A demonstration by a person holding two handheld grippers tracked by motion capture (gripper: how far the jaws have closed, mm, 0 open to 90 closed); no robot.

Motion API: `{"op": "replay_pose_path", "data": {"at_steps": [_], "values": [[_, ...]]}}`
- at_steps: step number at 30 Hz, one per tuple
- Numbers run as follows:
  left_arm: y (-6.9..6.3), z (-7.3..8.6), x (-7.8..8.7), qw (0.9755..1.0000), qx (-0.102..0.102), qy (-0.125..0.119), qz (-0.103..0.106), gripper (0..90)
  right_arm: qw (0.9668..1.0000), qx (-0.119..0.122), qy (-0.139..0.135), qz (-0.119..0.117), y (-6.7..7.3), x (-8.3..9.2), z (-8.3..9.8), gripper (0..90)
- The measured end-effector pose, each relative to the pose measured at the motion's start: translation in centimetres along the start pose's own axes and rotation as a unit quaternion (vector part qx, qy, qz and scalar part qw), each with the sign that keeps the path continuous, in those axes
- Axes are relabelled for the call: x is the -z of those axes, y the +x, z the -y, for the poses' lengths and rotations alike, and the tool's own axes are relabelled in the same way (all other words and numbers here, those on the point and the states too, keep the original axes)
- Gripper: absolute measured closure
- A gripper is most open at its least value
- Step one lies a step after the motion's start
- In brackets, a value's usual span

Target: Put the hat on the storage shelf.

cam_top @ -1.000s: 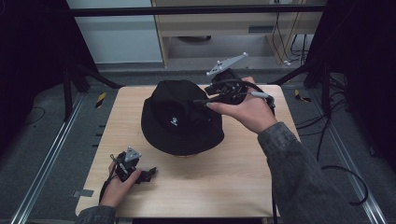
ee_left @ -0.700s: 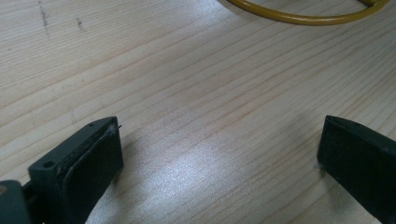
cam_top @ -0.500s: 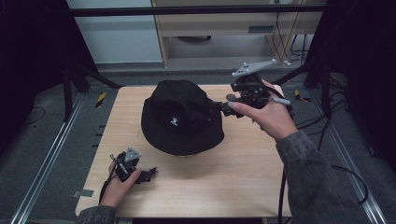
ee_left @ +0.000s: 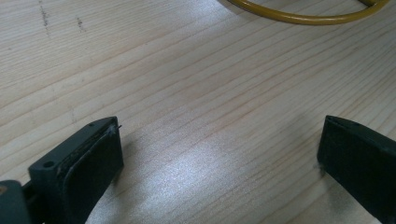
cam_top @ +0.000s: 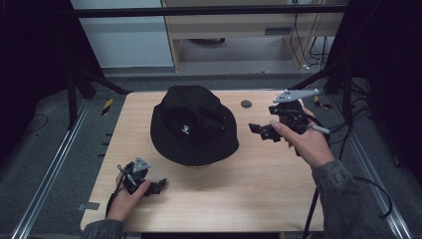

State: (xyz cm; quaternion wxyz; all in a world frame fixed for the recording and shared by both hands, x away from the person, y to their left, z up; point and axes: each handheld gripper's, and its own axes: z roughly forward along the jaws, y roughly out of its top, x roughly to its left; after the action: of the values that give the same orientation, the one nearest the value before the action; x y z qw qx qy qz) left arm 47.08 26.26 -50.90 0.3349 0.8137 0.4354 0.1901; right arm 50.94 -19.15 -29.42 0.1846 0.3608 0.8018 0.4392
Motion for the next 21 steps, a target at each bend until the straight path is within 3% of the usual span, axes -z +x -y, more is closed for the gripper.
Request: {"op": "replay_pose_path", "data": {"at_steps": [13, 21], "values": [[0.0, 0.0, 0.0, 1.0, 0.0, 0.0, 0.0, 0.0, 0.9993, -0.024, -0.003, 0.03, -0.8, -1.2, 6.3, 11.1], [0.0, 0.0, 0.0, 1.0, 0.0, 0.0, 0.0, 0.0, 0.9981, -0.044, 0.014, 0.04, -1.2, -2.5, 10.4, 11.1]]}}
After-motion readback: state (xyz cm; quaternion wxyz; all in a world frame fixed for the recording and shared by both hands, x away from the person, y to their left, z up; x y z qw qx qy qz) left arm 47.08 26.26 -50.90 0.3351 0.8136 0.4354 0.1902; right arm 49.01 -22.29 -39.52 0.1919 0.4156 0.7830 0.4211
